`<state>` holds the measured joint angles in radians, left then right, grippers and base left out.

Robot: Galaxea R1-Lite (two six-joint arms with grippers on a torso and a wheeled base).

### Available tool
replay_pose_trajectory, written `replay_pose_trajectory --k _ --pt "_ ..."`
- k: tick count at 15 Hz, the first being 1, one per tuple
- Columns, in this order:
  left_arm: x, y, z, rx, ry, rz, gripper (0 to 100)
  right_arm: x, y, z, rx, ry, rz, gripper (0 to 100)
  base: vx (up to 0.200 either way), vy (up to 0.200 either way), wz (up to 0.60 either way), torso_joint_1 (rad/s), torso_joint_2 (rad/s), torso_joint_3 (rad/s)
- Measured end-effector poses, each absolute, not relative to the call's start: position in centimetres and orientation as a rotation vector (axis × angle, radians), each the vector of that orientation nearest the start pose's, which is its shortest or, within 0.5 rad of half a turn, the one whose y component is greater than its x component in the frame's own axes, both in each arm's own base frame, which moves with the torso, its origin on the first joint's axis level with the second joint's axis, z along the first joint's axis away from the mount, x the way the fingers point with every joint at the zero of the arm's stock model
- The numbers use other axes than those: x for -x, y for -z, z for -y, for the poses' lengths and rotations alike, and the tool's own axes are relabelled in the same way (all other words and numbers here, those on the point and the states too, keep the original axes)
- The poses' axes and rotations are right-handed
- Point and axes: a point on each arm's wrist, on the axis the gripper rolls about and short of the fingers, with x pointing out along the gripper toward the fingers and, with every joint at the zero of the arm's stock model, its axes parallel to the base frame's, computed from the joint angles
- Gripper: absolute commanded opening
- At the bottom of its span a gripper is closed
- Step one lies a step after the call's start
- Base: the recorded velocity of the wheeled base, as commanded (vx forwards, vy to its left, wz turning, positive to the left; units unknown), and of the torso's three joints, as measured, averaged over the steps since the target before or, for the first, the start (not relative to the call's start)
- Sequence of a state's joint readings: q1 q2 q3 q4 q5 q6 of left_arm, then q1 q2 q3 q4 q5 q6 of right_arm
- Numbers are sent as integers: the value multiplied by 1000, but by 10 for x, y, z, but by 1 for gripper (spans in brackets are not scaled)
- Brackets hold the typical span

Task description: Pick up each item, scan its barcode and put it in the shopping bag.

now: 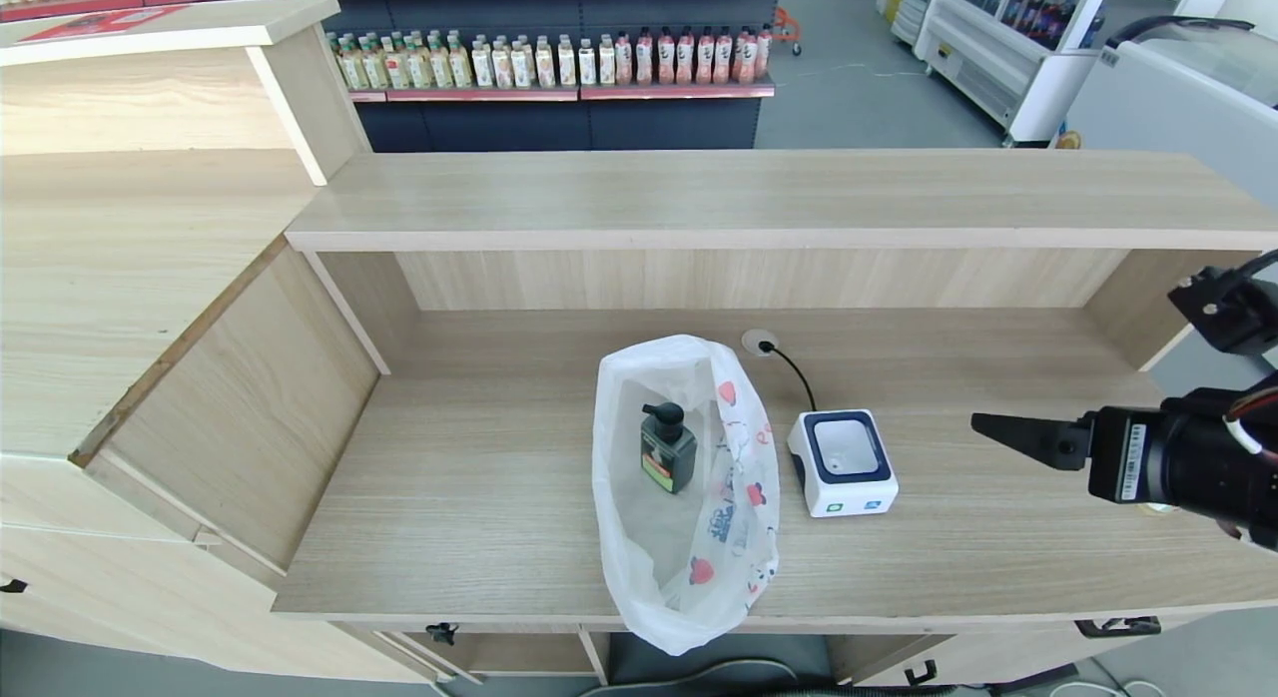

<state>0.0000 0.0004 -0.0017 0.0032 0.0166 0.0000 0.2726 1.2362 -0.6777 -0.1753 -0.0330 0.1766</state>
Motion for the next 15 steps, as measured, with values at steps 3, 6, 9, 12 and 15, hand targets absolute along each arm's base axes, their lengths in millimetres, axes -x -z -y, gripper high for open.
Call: replay_pose_trajectory --k 3,6,9,12,15 --pt "23 -76 0 -1 -15 -2 100 -180 -215 -40 -159 -144 -409 100 0 -200 0 -1 1 1" --pt "23 -76 0 -2 -17 -2 100 -183 -209 -33 -230 -82 -451 100 0 -200 0 -1 5 1" --pt "23 -76 0 -2 -17 -2 100 -184 -206 -32 -265 -64 -482 100 0 -200 0 -1 5 2" --pt "23 -76 0 -2 -16 -2 100 -184 -206 -32 -266 -64 -489 100 0 -200 0 4 2 4" --pt "23 -76 0 -3 -16 -2 100 -181 -201 -30 -271 -45 -536 100 0 -200 0 1 2 2"
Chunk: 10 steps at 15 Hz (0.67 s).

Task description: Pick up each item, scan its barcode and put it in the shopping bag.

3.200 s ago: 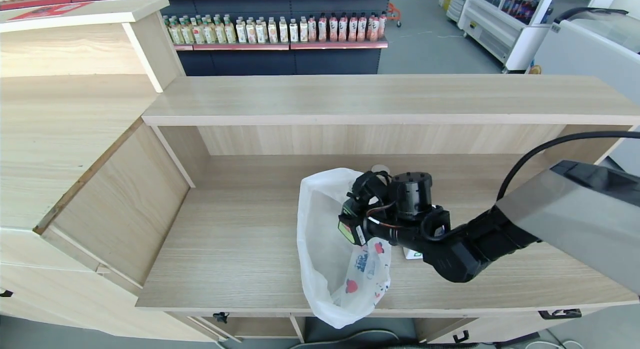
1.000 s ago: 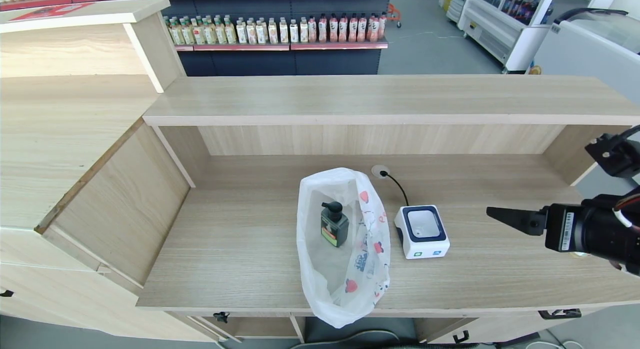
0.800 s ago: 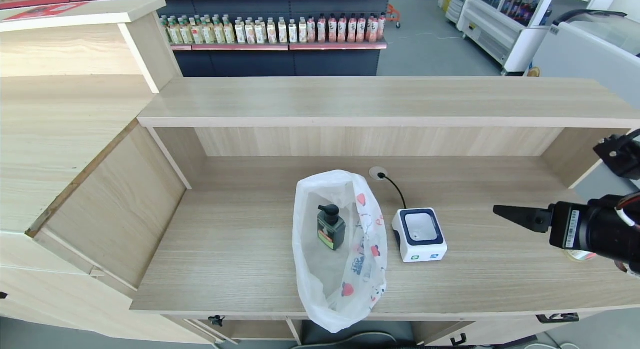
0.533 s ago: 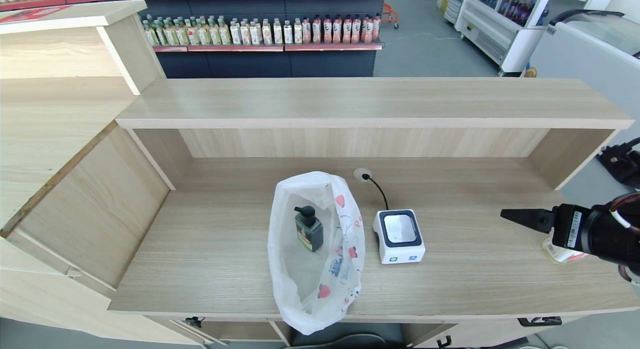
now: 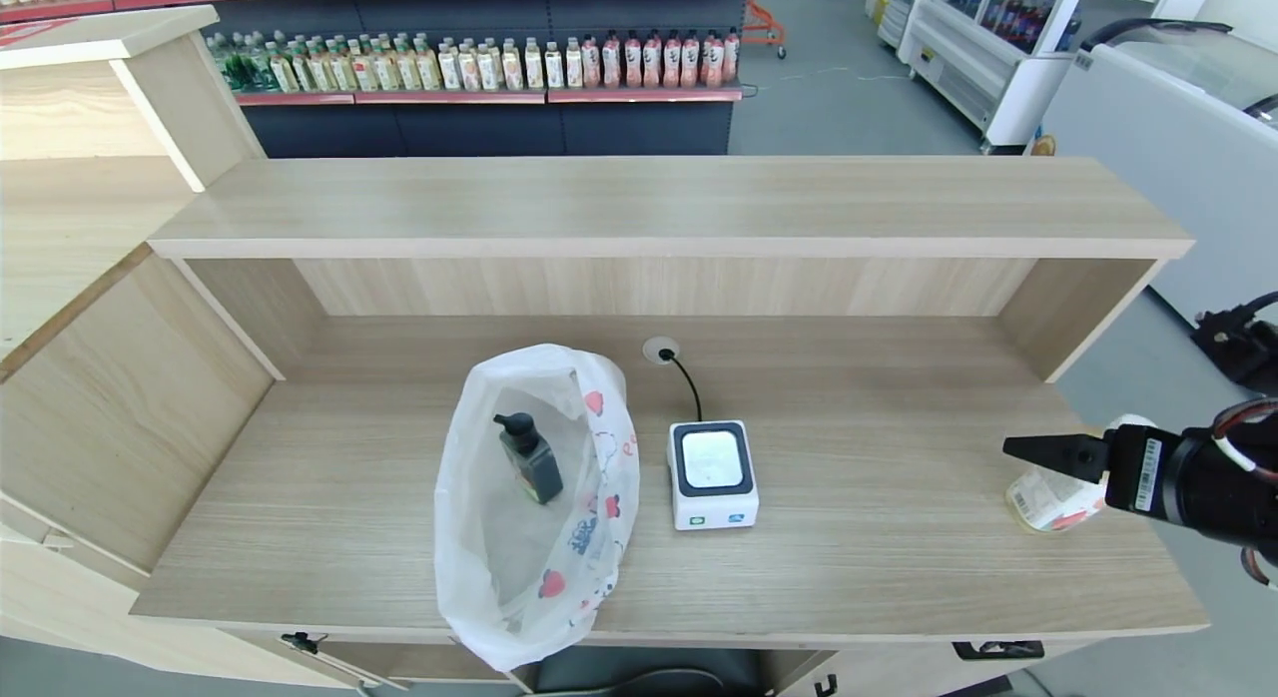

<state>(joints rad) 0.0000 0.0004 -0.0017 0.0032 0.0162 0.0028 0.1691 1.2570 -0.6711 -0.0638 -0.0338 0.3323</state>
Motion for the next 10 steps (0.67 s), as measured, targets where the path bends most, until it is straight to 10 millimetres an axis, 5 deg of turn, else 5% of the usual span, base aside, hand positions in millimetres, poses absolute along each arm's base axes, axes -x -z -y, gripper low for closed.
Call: replay_pose_trajectory --k 10 --pt "23 -76 0 -3 -16 -2 100 -164 -190 -27 -267 -22 -616 100 0 -200 0 3 0 0"
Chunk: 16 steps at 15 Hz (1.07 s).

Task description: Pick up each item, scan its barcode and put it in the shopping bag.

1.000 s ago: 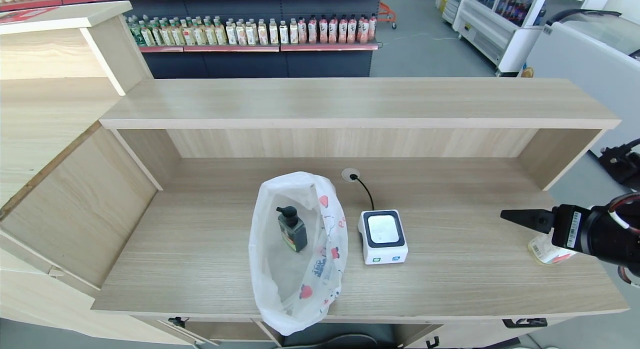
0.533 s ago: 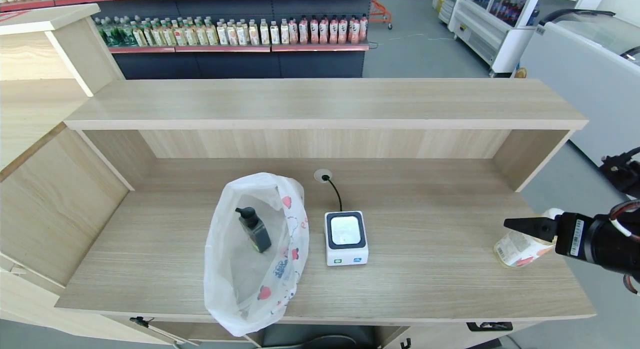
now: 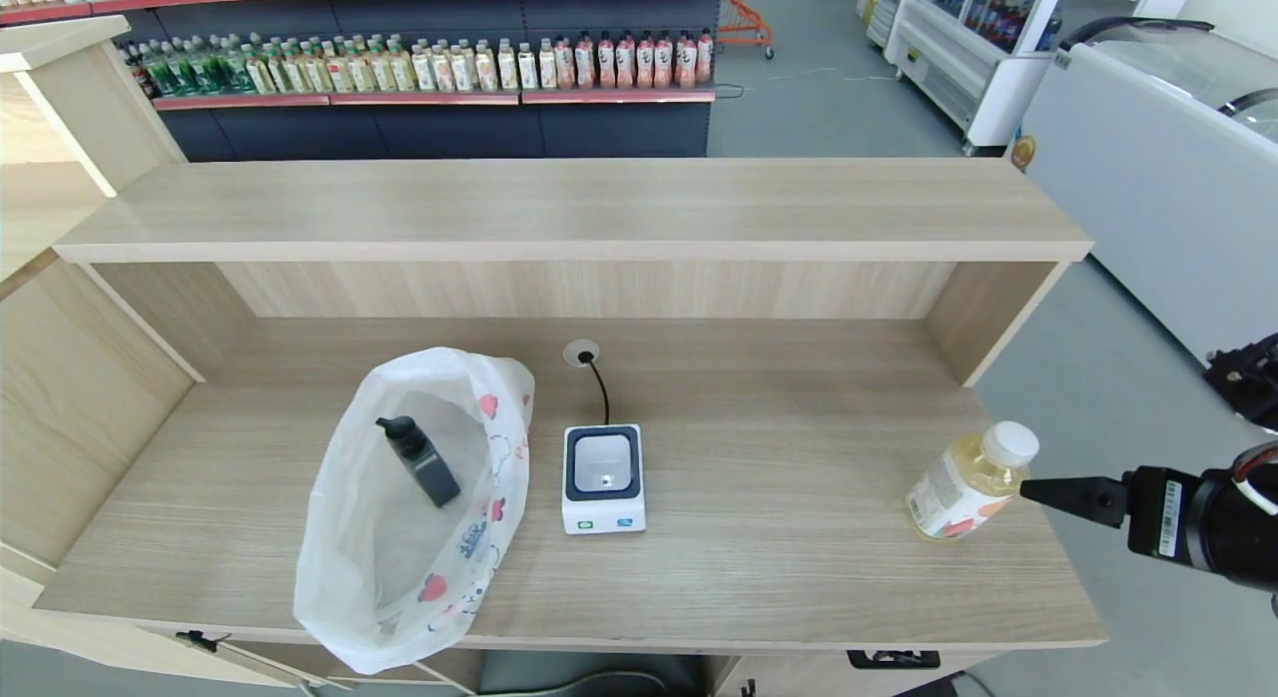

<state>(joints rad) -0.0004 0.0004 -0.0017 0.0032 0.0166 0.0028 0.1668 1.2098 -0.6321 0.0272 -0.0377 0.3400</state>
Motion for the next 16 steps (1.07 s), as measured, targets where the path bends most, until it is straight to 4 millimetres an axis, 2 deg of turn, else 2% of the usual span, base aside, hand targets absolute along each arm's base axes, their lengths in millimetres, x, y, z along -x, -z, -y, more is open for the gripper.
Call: replay_pose_trajectory --k 3,6,11,14,16 --pt "23 -76 0 -3 -17 -2 100 -159 -190 -26 -264 -17 -632 100 0 -200 0 1 5 5" --pt "23 -76 0 -2 -16 -2 100 -157 -189 -26 -252 -18 -638 100 0 0 0 0 0 0" --pt "23 -76 0 -2 -17 -2 100 -155 -173 -22 -76 69 -739 100 0 0 0 0 0 0" --pt "23 -76 0 -2 -16 -2 100 -166 -163 -23 -4 111 -774 100 0 0 0 0 0 0" --pt "23 -76 0 -2 -17 -2 100 -185 -161 -26 -1 130 -703 100 0 0 0 0 0 0"
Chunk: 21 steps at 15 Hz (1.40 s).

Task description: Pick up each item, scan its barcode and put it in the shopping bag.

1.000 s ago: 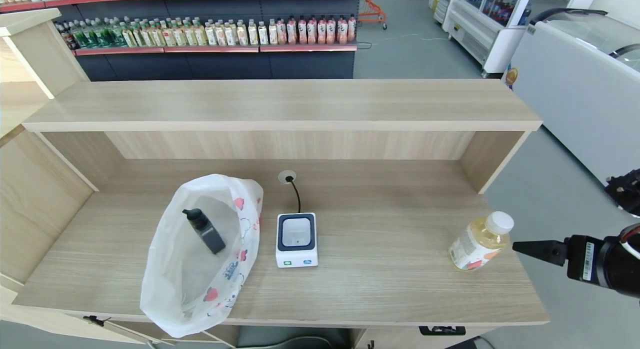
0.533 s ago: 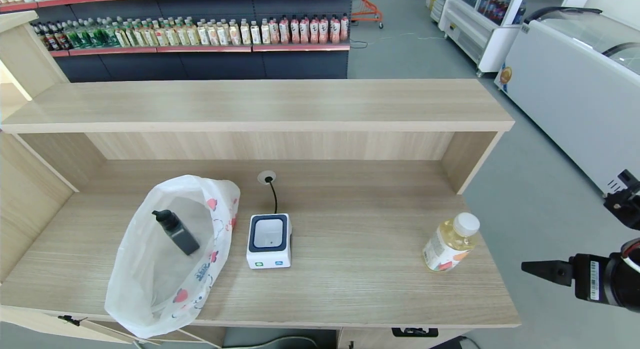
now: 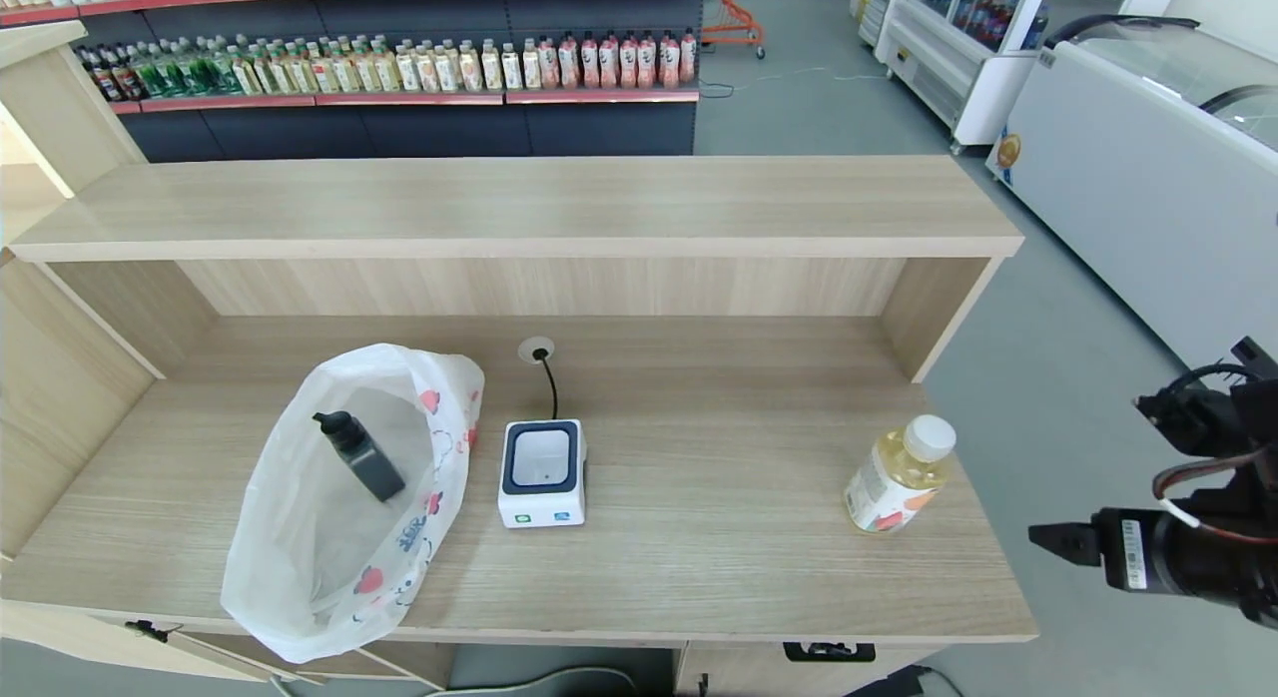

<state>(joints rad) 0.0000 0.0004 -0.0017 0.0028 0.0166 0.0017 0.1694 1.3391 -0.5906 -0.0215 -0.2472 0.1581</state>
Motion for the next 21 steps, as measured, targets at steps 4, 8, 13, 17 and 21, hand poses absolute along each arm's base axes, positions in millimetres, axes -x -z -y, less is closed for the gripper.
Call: replay_pose_trajectory --k 4,8,13,17,21 --pt "23 -76 0 -2 -17 -2 100 -211 -143 -44 0 33 -589 100 0 0 0 0 0 0" --pt "23 -76 0 -2 -17 -2 100 -225 -116 -51 30 -1 -579 100 0 0 0 0 0 0" --pt "23 -76 0 -2 -17 -2 100 -252 -98 -59 58 -93 -473 100 0 0 0 0 0 0" --pt "23 -76 0 -2 -16 -2 100 -270 -79 -65 114 -168 -427 100 0 0 0 0 0 0" --pt "23 -76 0 -1 -17 -2 100 -280 -63 -72 113 -200 -408 100 0 0 0 0 0 0"
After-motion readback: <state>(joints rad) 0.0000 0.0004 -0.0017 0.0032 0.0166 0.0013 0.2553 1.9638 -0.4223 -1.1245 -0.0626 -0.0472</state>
